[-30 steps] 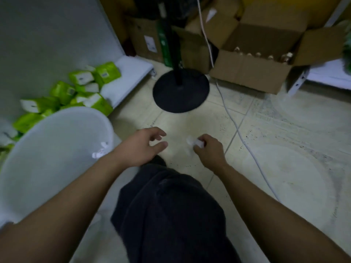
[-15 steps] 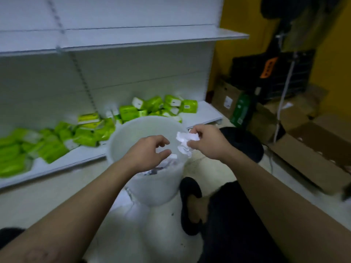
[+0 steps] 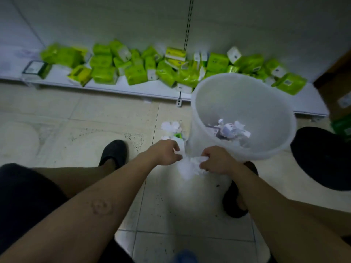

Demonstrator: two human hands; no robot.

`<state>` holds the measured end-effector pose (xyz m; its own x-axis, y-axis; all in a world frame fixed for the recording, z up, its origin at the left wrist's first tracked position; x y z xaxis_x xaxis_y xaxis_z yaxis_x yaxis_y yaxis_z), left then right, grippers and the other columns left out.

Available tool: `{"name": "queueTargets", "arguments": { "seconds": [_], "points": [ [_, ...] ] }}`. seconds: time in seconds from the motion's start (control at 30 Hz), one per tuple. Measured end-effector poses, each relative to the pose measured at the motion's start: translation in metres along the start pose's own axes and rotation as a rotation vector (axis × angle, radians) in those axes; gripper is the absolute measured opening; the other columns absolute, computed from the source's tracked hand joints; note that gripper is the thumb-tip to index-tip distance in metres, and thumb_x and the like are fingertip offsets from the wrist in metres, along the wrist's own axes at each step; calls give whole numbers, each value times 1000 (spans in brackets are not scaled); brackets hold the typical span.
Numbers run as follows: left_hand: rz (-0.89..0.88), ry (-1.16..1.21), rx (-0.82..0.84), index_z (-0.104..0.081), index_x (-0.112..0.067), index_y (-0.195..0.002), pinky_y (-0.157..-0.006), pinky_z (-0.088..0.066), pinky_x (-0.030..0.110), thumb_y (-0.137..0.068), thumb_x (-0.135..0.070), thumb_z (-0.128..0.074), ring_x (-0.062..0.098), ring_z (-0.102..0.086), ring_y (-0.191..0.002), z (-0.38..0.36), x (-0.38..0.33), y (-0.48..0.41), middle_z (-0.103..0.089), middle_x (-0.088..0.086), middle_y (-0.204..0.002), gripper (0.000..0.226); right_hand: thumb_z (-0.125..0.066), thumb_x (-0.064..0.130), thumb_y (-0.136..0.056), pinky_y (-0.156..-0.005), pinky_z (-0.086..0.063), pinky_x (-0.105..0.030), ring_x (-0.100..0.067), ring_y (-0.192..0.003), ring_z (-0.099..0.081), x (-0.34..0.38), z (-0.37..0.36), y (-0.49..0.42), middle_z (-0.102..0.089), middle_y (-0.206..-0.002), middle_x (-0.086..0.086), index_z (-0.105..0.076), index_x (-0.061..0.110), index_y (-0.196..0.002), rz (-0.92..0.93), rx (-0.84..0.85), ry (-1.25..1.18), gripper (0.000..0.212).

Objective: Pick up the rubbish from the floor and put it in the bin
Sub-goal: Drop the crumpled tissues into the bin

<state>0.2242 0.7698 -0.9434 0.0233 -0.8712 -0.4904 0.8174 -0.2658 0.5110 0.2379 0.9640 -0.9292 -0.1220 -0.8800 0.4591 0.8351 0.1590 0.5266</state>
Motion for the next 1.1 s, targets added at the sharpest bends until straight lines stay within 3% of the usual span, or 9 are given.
{"name": "queueTargets", "arguments": {
  "seconds": [0.2, 0.33, 0.47, 0.57, 0.73, 0.83, 0.9, 1.0, 1.1],
  "points": [
    [78, 21, 225, -53, -16, -132, -94, -38, 27, -88, -42, -60, 24, -52, -123, -75, 34, -58, -54, 8, -137, 52, -65, 18, -81, -73, -47, -30, -31, -91, -62, -54, -73, -67, -65, -108, -19, -63, 1, -106, -188, 151, -130, 30],
    [33, 48, 162, -53, -21, -134, -101, -37, 30, -88, -34, -62, 26, -46, -128, -129, 45, -105, -45, 9, -145, 48, -66, 14, -80, -74, -53, -38, -32, -85, -63, -84, -113, -108, -63, -84, -12, -59, 17, -71, -262, 121, -255, 12],
    [5, -117, 253, -33, -36, -145, -113, -30, 50, -91, -37, -54, 35, -18, -145, -172, 60, -153, 1, 7, -162, 58, -62, 16, -84, -82, -49, -35, -33, -105, -60, -109, -145, -141, -64, -112, -17, -63, 2, -110, -353, 118, -285, 30],
    [-47, -271, 316, -25, -38, -148, -110, -32, 53, -93, -39, -49, 37, -8, -147, -196, 71, -176, 11, 8, -162, 60, -61, 18, -86, -79, -46, -31, -30, -107, -59, -127, -168, -154, -63, -117, -15, -61, 5, -115, -440, 125, -312, 31],
    [-77, -410, 185, -39, -17, -142, -96, -40, 47, -84, -33, -61, 35, -31, -136, -214, 77, -174, -26, 12, -154, 64, -61, 15, -85, -72, -46, -30, -31, -96, -62, -142, -191, -145, -66, -104, -18, -65, 3, -100, -499, 174, -343, 20],
    [88, -201, 156, -61, -6, -113, -81, -48, 37, -85, -13, -60, 30, -59, -105, -212, 77, -159, -59, 14, -117, 29, -61, 12, -84, -78, -51, -39, -35, -94, -62, -135, -189, -130, -62, -93, -20, -63, -3, -91, -489, 188, -368, 16],
    [211, -35, 160, -64, -5, -104, -77, -48, 34, -87, -10, -59, 29, -63, -96, -205, 82, -139, -65, 15, -105, 18, -61, 11, -84, -85, -53, -46, -37, -95, -62, -123, -179, -121, -62, -95, -22, -62, -4, -94, -459, 183, -395, 18],
    [240, 73, 114, -55, -9, -120, -74, -48, 32, -84, -9, -62, 30, -63, -95, -179, 87, -106, -64, 16, -110, 36, -61, 11, -84, -87, -53, -49, -37, -95, -62, -98, -151, -108, -63, -102, -25, -63, -5, -101, -374, 146, -371, 23],
    [263, 40, 37, -65, -9, -110, -74, -50, 29, -87, -16, -61, 25, -65, -89, -135, 80, -83, -68, 13, -106, 25, -61, 10, -80, -71, -52, -37, -33, -79, -60, -66, -112, -90, -61, -83, -22, -63, -3, -83, -255, 91, -334, 13]
  ]
}}
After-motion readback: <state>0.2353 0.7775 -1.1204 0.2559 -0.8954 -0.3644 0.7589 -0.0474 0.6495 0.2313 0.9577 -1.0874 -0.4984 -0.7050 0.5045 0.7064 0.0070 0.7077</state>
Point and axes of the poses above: each hand's wrist, its own y-axis away from the middle knuckle, its own z-axis out of the back of the hand, x = y × z, the point moved 1 cm from there along -y, towards the middle knuckle
